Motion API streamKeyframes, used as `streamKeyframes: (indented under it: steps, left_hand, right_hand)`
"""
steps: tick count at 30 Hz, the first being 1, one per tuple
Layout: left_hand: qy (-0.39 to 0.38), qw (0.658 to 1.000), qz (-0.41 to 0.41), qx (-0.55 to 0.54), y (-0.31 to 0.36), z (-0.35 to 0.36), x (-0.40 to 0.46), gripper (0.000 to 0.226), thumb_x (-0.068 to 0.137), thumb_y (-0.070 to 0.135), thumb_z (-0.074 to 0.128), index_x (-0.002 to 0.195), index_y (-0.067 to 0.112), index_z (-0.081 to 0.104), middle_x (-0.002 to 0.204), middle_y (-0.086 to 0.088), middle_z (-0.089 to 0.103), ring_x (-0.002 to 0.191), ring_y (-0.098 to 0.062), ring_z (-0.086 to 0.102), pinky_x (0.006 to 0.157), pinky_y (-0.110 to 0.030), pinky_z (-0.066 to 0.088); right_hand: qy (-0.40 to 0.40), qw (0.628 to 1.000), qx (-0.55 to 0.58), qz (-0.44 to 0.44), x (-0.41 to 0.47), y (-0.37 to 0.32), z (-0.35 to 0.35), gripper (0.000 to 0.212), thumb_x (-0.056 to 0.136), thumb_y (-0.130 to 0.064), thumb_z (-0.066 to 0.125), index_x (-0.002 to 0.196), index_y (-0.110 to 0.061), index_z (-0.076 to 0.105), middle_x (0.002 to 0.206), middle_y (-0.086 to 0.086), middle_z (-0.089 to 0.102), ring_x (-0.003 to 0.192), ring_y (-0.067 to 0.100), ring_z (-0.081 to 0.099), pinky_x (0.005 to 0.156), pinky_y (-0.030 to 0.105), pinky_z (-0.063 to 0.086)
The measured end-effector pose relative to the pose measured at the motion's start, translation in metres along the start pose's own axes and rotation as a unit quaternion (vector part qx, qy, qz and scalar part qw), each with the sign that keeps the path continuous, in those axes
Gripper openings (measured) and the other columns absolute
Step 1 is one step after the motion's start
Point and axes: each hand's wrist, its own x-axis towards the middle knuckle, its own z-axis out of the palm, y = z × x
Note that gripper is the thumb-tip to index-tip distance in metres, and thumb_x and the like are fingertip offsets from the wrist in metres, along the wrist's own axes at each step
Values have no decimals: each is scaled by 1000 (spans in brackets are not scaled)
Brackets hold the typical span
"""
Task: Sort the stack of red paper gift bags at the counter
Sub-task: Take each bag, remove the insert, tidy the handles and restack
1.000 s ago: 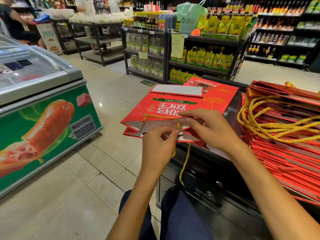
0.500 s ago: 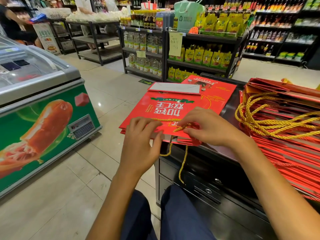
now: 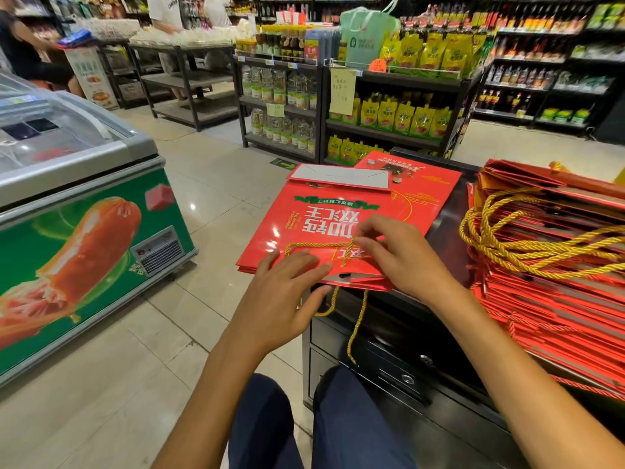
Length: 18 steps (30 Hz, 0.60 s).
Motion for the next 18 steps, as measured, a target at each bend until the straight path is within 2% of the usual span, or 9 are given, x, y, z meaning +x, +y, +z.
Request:
streamKeyframes:
  steps: [2,4,6,8,10,11,13,16,18]
  left_hand:
    - [10,1000,-5,-18,2,-2,1,46,103,50,44,134,25,67,133,6,65,138,-14,48,118,-42,30]
    - [37,997,-19,-65,3,-7,3,43,103,47,47,130,23,69,130,7,65,134,-12,48,113,-25,30]
    - [88,989,-46,-107,-1,-16,7,38,102,41,52,125,18,72,126,5,64,126,-10,50,103,-9,33]
    - [143,981,-90,-97,-7,-28,15,34,99,32,54,121,15,73,121,1,64,119,-13,53,98,-11,37]
    - [155,967,-188,-73,-19,-37,29,35,100,30,51,125,15,70,121,-2,64,116,-19,56,97,-32,47]
    - [136,958,-248,-54,-26,-42,38,37,101,33,50,129,16,67,122,-5,63,115,-22,58,95,-41,50]
    - [53,937,-344,-11,-43,-46,56,46,101,42,50,134,13,61,122,-9,63,109,-28,61,90,-45,51]
    - [-74,906,-411,-68,-58,-44,79,47,102,49,49,109,6,65,106,-7,69,84,-23,63,75,-35,48]
    - [-106,885,-428,-148,-63,-39,86,41,101,50,54,99,10,65,99,-10,73,81,-23,68,77,-37,56]
  right_hand:
    - [1,1000,-3,13,2,-1,-3,7,95,-20,70,102,-17,69,100,-6,67,96,14,62,88,46,52]
    - [1,999,-22,34,5,0,-7,16,91,-22,75,106,-20,70,107,-6,65,104,12,60,93,43,51]
    - [-8,996,-46,76,7,-1,-10,28,90,-31,76,116,-24,68,118,-5,60,115,16,56,98,41,48]
    - [-8,987,-97,125,8,0,-10,39,92,-43,71,127,-27,62,124,-3,55,121,21,52,97,38,45]
    - [-1,972,-150,179,10,0,-8,51,94,-52,64,136,-25,56,127,4,54,123,28,50,94,40,45]
    - [1,965,-161,207,11,1,-7,55,95,-55,62,138,-22,53,127,9,55,122,32,51,93,43,49]
    - [-10,955,-167,244,16,2,-4,58,94,-59,60,134,-18,53,123,14,59,115,37,57,88,46,52]
    - [-29,950,-148,274,23,4,0,53,92,-60,60,121,-16,55,118,13,63,107,37,62,84,44,51]
    - [-31,947,-145,285,27,2,-1,50,91,-59,60,117,-17,57,116,12,64,105,37,63,80,43,52]
